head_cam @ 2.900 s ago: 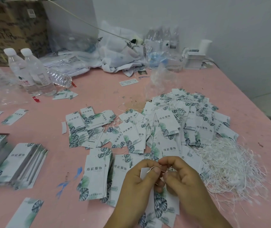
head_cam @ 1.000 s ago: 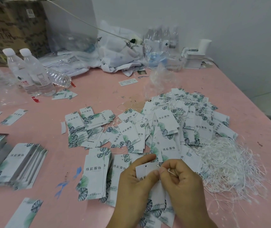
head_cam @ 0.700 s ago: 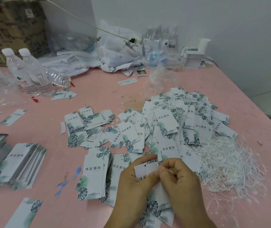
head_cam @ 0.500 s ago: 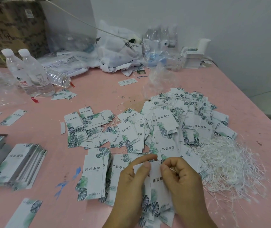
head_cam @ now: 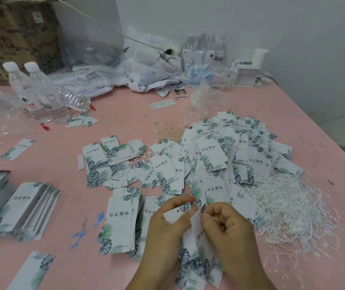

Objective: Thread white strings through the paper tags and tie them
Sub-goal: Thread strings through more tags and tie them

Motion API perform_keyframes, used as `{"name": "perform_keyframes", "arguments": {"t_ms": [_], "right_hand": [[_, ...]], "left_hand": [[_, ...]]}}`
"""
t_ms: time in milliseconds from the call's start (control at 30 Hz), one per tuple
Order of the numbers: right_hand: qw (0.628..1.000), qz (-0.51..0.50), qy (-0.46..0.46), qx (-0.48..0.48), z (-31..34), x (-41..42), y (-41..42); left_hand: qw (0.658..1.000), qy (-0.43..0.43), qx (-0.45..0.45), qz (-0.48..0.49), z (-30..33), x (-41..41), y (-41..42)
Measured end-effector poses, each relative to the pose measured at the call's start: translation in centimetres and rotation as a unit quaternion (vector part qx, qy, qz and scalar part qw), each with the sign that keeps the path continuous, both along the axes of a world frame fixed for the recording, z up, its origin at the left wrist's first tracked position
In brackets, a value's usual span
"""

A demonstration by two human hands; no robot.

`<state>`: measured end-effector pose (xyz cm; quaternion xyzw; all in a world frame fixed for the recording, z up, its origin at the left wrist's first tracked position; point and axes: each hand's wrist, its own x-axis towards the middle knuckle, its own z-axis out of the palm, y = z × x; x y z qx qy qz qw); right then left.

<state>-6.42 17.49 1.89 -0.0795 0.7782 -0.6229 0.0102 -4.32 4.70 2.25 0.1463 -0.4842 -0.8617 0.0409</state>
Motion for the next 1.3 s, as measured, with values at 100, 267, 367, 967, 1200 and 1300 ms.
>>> {"name": "perform_keyframes", "arguments": {"t_ms": [100,267,367,967,1200,1300], "right_hand": [[0.999,0.021,-0.029,-0.040,0.1,-0.1,0.1],[0.974,0.096,-0.159,-0.129,0.1,-2.0,2.5],[0.939,0.117,-0.252,-0.202,0.0,-3.2,4.0],[0.999,0.006,0.046,0.025,0.0,0.1,0.1],[0.983,-0.034,0.156,0.086,-0.3,-0.1,0.1],[0.991,-0.035,0.114,0.063,-0.5,0.0,0.2]], "left_hand": [[1.000,0.002,0.004,0.021,-0.1,0.0,-0.1],[0.996,-0.006,0.071,0.051,-0.1,-0.4,-0.7],[0.992,-0.021,0.099,0.073,-0.2,-0.7,-1.0],[0.999,-0.021,0.018,0.025,-0.3,0.0,0.4],[0.999,-0.013,-0.047,0.015,-0.8,0.0,0.6],[0.998,-0.013,-0.061,0.017,-0.9,0.0,0.6]]}}
